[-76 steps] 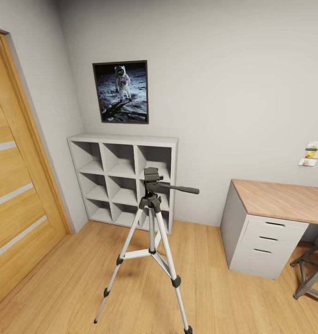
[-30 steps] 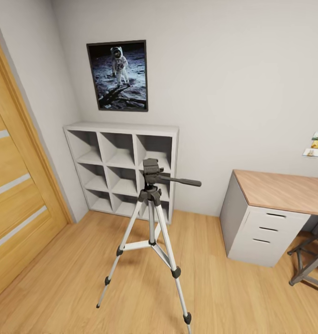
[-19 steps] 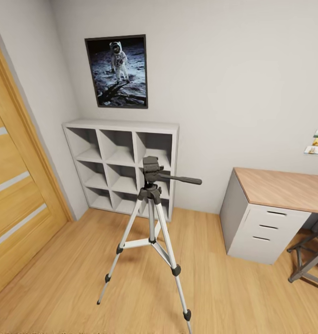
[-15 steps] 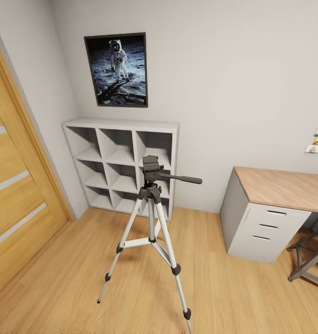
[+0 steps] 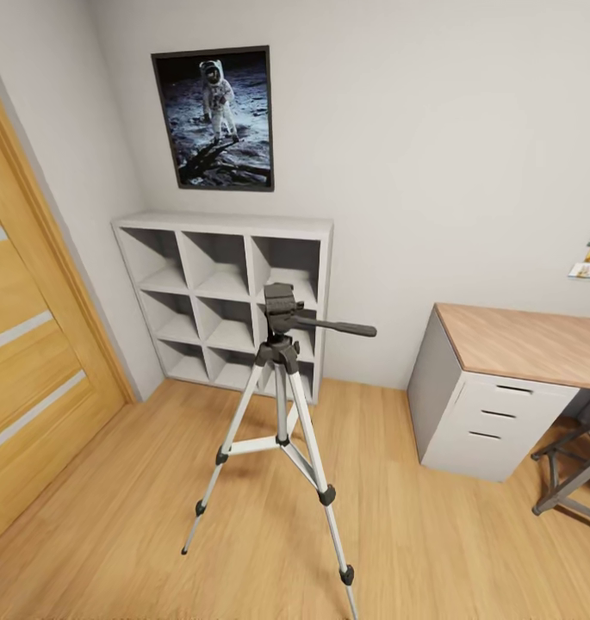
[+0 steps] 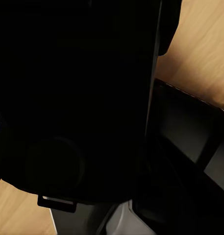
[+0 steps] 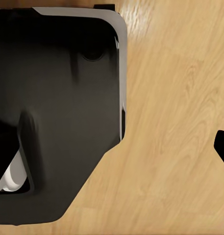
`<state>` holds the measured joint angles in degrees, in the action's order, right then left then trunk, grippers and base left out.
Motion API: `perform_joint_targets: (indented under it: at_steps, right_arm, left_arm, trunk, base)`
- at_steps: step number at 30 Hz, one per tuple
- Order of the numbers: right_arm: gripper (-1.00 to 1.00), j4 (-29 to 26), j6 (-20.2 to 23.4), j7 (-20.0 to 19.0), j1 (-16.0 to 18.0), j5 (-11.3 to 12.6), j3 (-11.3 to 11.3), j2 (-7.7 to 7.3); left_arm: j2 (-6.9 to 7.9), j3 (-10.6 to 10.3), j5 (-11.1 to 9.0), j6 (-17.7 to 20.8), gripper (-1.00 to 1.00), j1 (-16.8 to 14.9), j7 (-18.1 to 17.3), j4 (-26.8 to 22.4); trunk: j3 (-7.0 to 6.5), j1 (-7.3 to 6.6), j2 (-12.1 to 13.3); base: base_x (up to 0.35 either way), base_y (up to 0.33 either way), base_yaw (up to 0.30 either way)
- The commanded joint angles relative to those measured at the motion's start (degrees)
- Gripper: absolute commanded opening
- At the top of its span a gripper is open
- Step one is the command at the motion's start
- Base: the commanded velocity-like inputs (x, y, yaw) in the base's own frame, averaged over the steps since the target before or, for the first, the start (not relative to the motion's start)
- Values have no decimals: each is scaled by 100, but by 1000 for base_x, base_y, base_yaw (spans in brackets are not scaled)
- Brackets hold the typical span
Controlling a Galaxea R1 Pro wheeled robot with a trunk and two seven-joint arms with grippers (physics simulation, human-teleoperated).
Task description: Attach the digital camera to the camera tripod in the bedroom.
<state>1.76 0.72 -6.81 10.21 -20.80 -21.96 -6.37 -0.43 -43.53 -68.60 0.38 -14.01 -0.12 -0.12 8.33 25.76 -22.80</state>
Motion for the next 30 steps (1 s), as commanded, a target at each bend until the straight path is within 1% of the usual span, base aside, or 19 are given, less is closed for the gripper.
perform_joint_targets:
  at_steps: [1,30]
  right_arm:
    - [100,8,8,-14,7,-47,-50,-4]
    - [100,8,-1,13,7,-47,-54,2]
  left_arm:
    - [-1,-50,-48,4,-100,-5,-23,3]
    - [-1,-50,-48,6,-100,-5,-21,3]
  trunk:
    - [21,3,-12]
    - [288,3,-12]
  base:
    - [0,0,0]
    - [0,0,0]
